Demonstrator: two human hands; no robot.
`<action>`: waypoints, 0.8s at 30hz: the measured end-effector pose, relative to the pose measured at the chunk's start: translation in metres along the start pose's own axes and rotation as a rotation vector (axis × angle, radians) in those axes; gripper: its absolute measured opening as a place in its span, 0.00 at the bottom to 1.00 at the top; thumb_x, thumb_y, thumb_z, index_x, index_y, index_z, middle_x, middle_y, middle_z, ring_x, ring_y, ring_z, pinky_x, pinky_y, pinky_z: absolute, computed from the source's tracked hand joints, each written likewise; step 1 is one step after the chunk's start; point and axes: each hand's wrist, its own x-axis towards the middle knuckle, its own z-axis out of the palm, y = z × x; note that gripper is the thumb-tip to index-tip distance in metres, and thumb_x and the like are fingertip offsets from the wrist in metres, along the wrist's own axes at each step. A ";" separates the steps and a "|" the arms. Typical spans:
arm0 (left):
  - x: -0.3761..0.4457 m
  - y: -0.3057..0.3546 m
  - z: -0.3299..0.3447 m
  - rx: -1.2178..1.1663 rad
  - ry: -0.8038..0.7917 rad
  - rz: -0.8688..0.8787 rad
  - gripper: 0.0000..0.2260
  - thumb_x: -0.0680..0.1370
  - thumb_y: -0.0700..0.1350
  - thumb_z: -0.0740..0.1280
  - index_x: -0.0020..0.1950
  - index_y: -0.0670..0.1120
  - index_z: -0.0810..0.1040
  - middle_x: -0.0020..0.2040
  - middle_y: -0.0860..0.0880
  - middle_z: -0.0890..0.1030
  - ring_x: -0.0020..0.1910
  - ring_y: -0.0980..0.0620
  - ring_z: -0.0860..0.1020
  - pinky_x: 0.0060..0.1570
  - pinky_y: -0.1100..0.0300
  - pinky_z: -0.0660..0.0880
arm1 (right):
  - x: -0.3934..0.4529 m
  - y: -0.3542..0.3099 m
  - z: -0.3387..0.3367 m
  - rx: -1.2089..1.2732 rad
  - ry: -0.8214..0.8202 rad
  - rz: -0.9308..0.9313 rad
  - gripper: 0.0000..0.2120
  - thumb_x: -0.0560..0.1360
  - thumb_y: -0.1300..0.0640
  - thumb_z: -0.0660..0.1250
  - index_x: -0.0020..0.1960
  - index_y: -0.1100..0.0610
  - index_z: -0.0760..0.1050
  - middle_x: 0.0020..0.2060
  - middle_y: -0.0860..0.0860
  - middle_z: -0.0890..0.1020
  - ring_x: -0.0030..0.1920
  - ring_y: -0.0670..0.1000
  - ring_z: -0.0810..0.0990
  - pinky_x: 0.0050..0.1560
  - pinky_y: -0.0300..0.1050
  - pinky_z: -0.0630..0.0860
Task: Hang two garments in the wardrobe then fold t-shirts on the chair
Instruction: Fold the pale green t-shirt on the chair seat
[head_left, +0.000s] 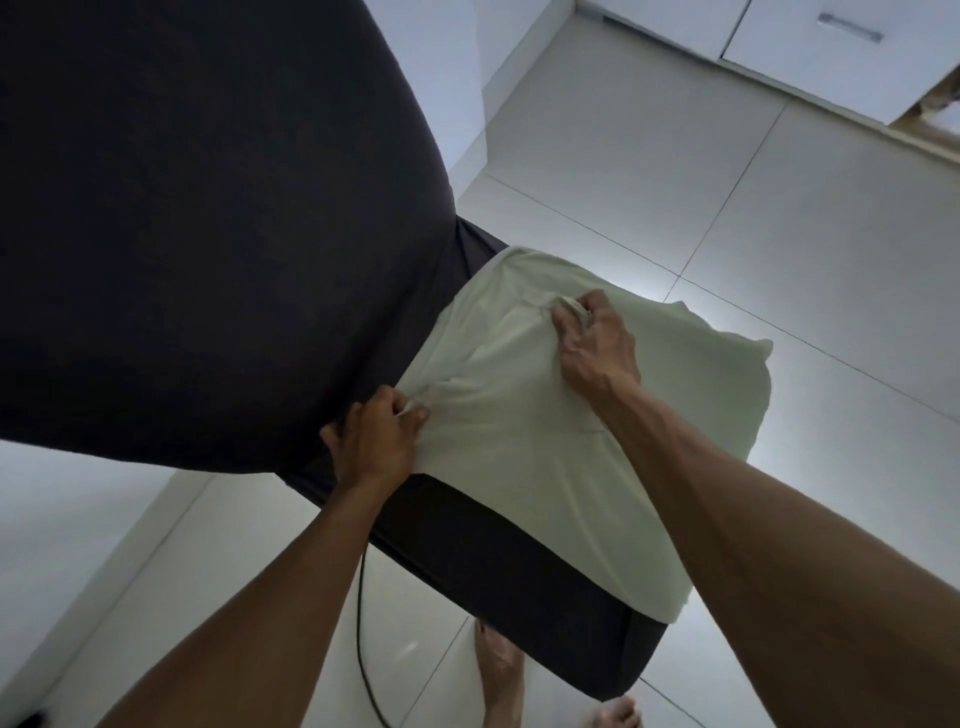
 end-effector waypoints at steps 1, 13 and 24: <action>0.001 -0.001 0.000 -0.008 0.017 -0.023 0.10 0.80 0.56 0.65 0.46 0.51 0.74 0.46 0.54 0.78 0.55 0.48 0.75 0.62 0.48 0.59 | 0.003 0.002 0.000 -0.011 0.004 0.003 0.13 0.82 0.40 0.59 0.56 0.48 0.71 0.48 0.52 0.77 0.55 0.61 0.78 0.55 0.53 0.73; -0.039 0.021 0.018 0.280 0.301 0.387 0.17 0.80 0.54 0.66 0.63 0.45 0.72 0.60 0.41 0.76 0.58 0.39 0.72 0.57 0.41 0.70 | -0.047 0.065 -0.065 -0.017 -0.023 -0.102 0.11 0.78 0.53 0.68 0.59 0.51 0.75 0.45 0.50 0.80 0.44 0.48 0.79 0.47 0.42 0.74; -0.078 0.115 0.083 0.412 -0.250 0.690 0.32 0.75 0.68 0.64 0.76 0.63 0.57 0.78 0.53 0.51 0.74 0.44 0.52 0.72 0.43 0.57 | -0.078 0.180 -0.135 -0.260 -0.410 -0.108 0.07 0.77 0.52 0.70 0.43 0.52 0.74 0.44 0.51 0.78 0.41 0.52 0.75 0.45 0.52 0.77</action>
